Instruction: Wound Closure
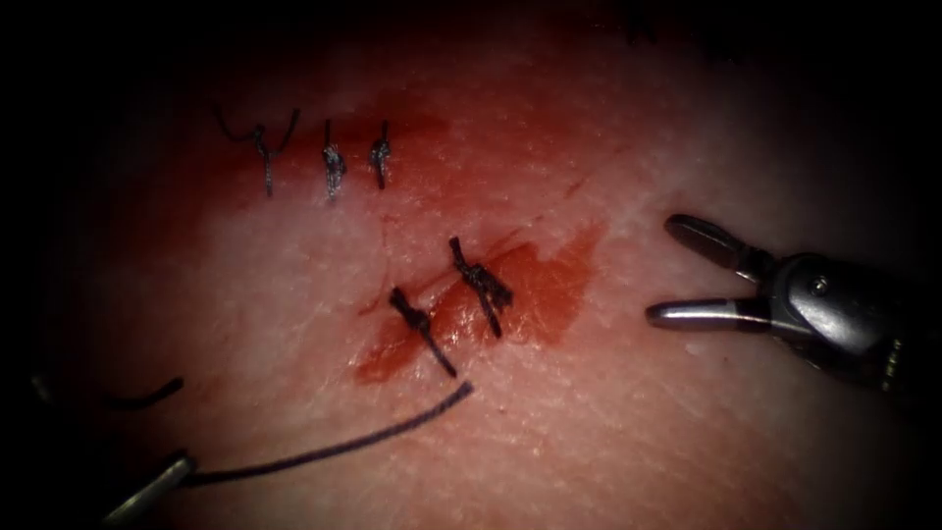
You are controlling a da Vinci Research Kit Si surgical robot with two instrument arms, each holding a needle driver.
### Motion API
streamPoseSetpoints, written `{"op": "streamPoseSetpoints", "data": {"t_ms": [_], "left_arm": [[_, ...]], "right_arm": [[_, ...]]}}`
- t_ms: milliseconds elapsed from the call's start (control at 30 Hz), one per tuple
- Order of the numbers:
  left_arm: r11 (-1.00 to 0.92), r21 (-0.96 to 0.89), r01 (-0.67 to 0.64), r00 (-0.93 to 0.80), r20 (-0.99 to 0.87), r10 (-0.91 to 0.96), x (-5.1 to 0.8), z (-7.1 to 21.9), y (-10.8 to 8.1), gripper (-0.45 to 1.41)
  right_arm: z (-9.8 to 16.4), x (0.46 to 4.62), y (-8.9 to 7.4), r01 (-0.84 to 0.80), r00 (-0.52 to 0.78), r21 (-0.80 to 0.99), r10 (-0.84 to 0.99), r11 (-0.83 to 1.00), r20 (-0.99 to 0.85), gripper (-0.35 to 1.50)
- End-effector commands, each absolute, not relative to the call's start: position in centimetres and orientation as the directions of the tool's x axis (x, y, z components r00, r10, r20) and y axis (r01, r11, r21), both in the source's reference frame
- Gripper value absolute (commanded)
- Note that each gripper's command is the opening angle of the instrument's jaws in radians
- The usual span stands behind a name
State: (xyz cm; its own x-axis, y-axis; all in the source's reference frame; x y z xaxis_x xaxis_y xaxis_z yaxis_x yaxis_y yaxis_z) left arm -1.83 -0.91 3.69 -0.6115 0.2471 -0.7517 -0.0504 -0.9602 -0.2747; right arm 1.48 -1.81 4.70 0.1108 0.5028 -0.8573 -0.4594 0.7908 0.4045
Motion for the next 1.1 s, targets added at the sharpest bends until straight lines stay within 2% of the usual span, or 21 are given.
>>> {"op": "streamPoseSetpoints", "data": {"t_ms": [33, 167, 433, 600, 833, 1000, 1100], "left_arm": [[-0.946, -0.322, -0.044, -0.592, -0.754, 0.285, -2.01, 3.9, -1.0, 1.14], [-0.885, -0.462, -0.05, -0.606, -0.69, 0.395, -2.22, 4.2, -1.1, 1.13], [-0.786, -0.614, -0.073, -0.606, -0.599, 0.524, -2.24, 4.7, -1.0, 1.13], [-0.773, -0.62, -0.133, -0.66, -0.526, 0.536, -2.07, 4.9, -0.8, 1.13], [-0.755, -0.644, -0.125, -0.727, -0.458, 0.511, -1.83, 4.6, -1.1, 1.09], [-0.719, -0.689, -0.09, -0.745, -0.432, 0.508, -1.76, 4.2, -1.3, 0.88], [-0.725, -0.687, -0.051, -0.731, -0.469, 0.496, -1.78, 3.9, -1.2, 0.88]], "right_arm": [[4.8, 1.58, -1.9, -0.457, 0.107, 0.409, 0.505, 0.79, -0.856, 1.03], [4.8, 1.64, -1.9, -0.451, 0.111, 0.412, 0.508, 0.792, -0.854, 1.01], [4.8, 1.77, -2.0, -0.434, 0.122, 0.421, 0.514, 0.797, -0.849, 1.01], [4.8, 1.8, -2.0, -0.411, 0.117, 0.435, 0.52, 0.801, -0.846, 1.0], [4.8, 1.81, -2.1, -0.406, 0.114, 0.442, 0.524, 0.8, -0.844, 1.0], [4.8, 1.78, -2.0, -0.408, 0.12, 0.446, 0.531, 0.796, -0.839, 0.98], [4.7, 1.76, -1.9, -0.408, 0.136, 0.453, 0.543, 0.793, -0.828, 0.96]]}}
